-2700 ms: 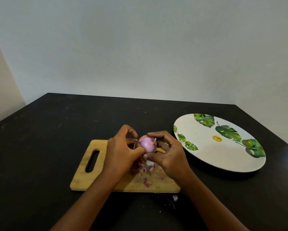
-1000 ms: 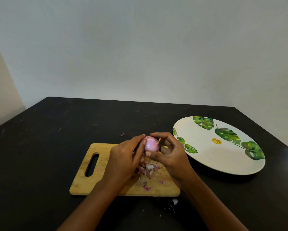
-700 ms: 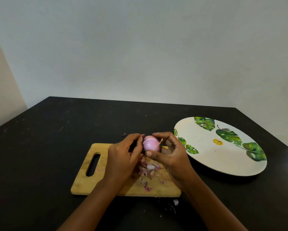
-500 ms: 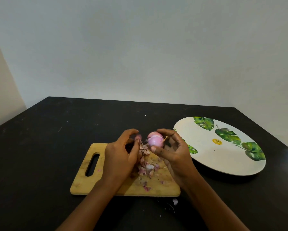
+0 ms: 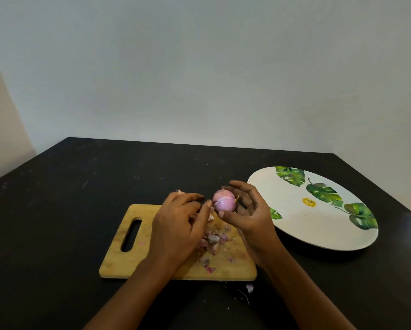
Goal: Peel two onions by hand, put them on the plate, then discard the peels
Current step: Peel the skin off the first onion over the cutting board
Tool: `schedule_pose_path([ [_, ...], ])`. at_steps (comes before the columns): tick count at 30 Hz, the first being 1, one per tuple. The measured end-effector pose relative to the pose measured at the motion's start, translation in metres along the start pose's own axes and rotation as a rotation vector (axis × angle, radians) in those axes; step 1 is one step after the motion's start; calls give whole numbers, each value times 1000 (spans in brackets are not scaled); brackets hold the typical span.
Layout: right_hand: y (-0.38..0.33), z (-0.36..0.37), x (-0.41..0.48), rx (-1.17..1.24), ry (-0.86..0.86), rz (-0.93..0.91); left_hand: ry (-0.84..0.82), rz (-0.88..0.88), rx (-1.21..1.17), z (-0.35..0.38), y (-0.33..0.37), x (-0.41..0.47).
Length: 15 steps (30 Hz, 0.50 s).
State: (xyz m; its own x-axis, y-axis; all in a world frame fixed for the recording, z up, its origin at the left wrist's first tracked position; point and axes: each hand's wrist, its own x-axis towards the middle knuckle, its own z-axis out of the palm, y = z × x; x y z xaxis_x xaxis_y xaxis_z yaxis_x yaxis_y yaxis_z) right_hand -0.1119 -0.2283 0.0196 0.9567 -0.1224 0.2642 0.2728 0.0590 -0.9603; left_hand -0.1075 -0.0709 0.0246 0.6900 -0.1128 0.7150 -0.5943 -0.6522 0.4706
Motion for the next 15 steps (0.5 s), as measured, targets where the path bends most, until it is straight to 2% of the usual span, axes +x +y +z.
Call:
schedule_pose_path([
  [6, -1, 3, -2, -85, -58, -70, -4, -133, -207, -4, 0, 4],
  [11, 0, 1, -2, -66, -143, -82, -76, -44, -220, -3, -5, 4],
  [15, 1, -1, -2, -142, -202, -128, -68, 19, -169, -3, -6, 3],
])
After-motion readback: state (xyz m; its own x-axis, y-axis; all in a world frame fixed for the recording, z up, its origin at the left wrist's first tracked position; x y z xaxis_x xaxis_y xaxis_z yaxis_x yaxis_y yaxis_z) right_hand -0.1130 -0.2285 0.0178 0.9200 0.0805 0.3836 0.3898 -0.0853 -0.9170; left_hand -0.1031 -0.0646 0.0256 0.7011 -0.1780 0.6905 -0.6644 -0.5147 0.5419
